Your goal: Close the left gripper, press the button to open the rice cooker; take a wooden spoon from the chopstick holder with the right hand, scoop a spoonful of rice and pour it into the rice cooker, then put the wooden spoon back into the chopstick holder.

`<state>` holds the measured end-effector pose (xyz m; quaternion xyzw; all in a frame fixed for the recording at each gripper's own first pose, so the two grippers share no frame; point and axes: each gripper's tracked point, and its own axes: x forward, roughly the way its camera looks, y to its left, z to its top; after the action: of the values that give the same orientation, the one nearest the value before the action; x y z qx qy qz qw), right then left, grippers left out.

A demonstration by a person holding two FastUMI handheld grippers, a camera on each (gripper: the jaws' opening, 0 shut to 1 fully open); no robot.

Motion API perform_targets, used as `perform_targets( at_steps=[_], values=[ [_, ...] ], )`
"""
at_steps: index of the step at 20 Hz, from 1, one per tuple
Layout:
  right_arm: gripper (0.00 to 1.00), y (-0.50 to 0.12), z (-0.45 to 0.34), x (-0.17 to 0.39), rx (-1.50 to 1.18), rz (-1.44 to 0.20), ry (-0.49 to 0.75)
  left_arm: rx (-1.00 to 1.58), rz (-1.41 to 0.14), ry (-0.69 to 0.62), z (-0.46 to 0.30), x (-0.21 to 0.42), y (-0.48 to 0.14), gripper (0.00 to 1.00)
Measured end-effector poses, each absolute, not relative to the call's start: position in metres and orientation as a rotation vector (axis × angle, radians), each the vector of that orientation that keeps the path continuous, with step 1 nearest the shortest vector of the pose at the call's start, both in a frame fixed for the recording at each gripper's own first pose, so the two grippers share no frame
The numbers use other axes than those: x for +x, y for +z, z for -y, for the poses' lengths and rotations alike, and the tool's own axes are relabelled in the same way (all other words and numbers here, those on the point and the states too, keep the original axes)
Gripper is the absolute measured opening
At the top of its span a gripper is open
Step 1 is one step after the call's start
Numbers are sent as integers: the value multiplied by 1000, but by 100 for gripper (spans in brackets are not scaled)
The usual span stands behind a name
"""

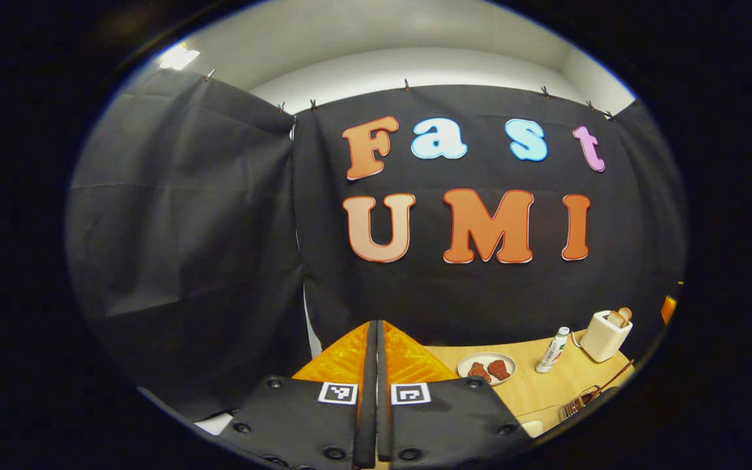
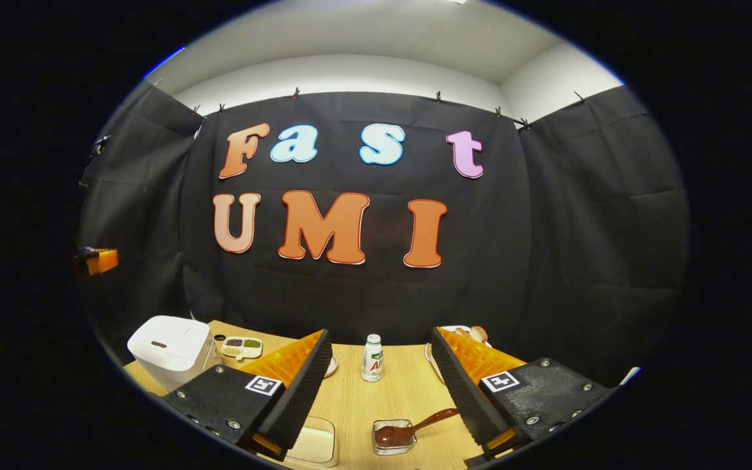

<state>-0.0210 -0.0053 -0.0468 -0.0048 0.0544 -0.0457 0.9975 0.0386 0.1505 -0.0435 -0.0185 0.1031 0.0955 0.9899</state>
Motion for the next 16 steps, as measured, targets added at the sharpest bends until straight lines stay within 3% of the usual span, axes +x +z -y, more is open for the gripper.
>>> perform_targets(
  at_steps=[16],
  values=[
    [95, -80, 46, -38, -29, -200, -239, -310, -801, 190, -189, 80, -203, 5]
  ],
)
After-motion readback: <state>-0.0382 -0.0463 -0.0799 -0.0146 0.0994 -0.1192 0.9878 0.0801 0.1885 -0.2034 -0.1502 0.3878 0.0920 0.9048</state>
